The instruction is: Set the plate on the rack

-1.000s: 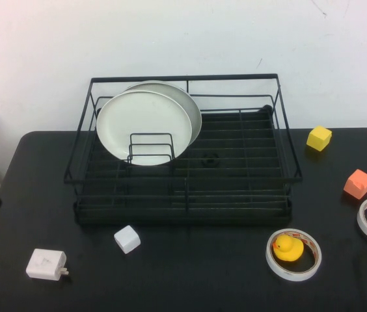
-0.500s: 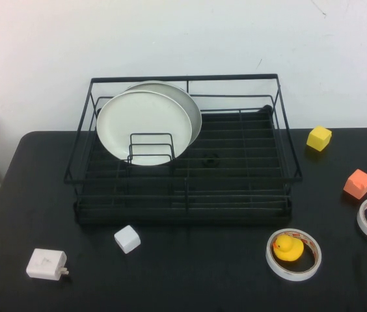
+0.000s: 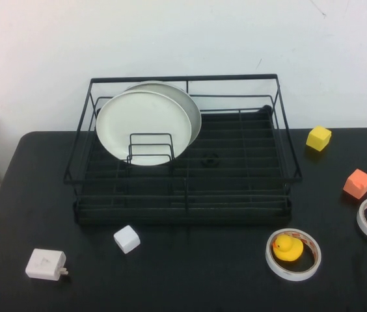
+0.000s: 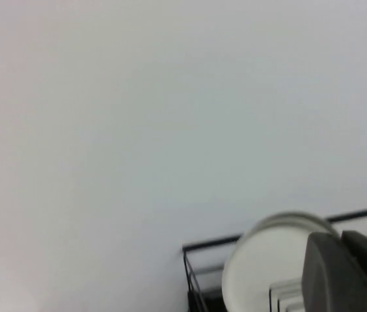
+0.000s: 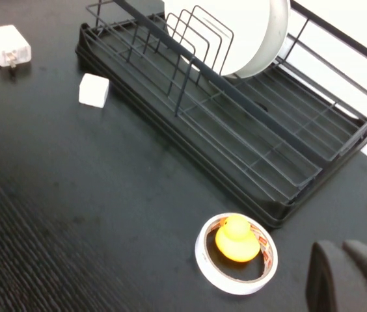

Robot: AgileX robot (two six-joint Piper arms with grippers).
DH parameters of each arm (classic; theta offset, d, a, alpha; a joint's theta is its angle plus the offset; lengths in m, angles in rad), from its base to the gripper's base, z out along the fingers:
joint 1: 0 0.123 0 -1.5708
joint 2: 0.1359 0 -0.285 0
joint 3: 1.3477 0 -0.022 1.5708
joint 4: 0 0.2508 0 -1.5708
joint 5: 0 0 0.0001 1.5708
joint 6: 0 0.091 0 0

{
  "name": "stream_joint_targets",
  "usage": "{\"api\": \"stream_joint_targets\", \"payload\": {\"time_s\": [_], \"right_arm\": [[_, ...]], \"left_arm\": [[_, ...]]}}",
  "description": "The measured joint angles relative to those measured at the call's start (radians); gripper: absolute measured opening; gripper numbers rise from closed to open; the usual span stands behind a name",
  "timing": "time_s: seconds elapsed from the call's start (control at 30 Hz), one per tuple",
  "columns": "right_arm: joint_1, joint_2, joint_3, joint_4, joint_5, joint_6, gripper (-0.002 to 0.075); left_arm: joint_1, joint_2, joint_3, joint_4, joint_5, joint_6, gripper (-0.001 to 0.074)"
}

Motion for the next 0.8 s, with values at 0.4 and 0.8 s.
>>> {"api": "stream_joint_targets", "payload": {"time_s": [0.4, 0.8], "right_arm": [[0.0, 0.0, 0.0, 0.0, 0.003, 0.0, -0.0002], [0.0, 0.0, 0.0, 0.0, 0.003, 0.0, -0.0002]], "left_arm": [[0.0, 0.0, 0.079, 0.152, -0.073, -0.333, -0.0002], [0.0, 0.0, 0.081, 1.549, 0.345, -1.874, -0.0001]]}}
